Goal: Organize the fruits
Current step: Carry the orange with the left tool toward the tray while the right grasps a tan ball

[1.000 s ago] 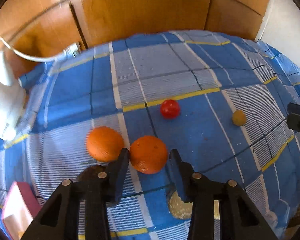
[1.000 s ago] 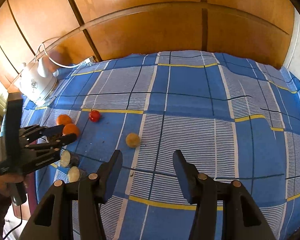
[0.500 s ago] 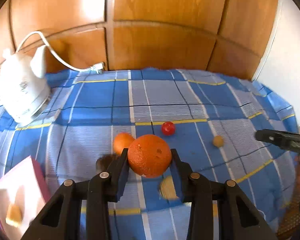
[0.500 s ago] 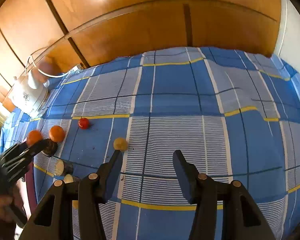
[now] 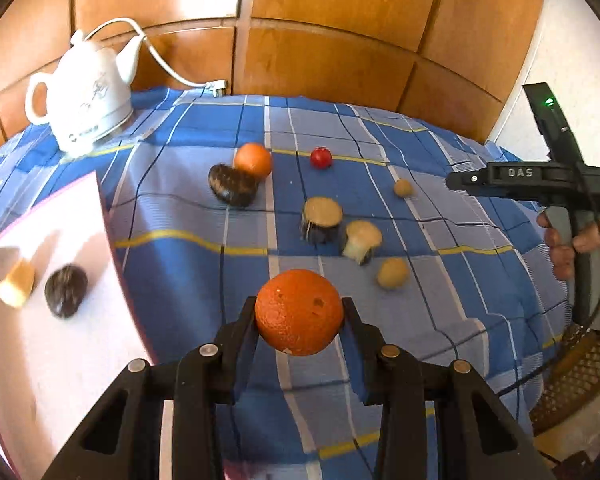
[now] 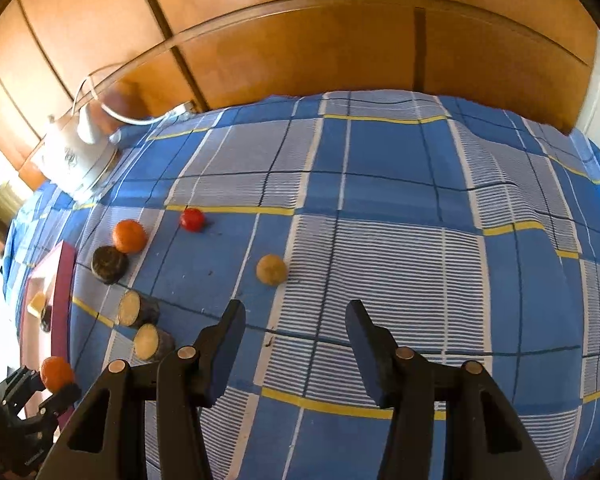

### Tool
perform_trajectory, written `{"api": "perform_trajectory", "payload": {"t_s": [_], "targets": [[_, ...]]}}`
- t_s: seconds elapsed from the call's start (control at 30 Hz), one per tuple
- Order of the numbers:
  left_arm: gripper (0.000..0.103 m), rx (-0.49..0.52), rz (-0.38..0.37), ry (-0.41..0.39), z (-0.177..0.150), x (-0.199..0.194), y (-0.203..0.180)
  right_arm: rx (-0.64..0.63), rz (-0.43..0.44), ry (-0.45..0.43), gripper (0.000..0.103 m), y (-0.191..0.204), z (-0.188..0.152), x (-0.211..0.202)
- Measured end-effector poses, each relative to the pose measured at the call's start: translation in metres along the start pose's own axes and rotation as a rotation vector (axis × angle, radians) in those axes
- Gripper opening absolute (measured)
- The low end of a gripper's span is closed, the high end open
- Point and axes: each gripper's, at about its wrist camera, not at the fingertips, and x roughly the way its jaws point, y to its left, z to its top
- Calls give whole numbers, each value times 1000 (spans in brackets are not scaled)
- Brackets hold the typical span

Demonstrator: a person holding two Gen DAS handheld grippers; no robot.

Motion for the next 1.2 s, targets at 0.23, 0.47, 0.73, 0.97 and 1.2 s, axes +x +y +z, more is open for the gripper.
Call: {"api": "perform_trajectory", "payload": {"t_s": [0.23,0.47,0.73,0.97,1.2], "targets": [[39,-50,-24,-44,-6,-19,14,-21,-20,53,41,6,-9,16],[39,-107,-13,-94,-12,-40,38,-21,-31,95,36,11,-17,24],[39,-192,13,-112,-23,-50,67,-95,75,107,36,54,-13,26],[39,-229,27,-129,-29,-57,83,2,-92,51,36,34,13,31],[39,-254,29,-123,-30,-56,90,28,-119,66,36,23,29,50]]}}
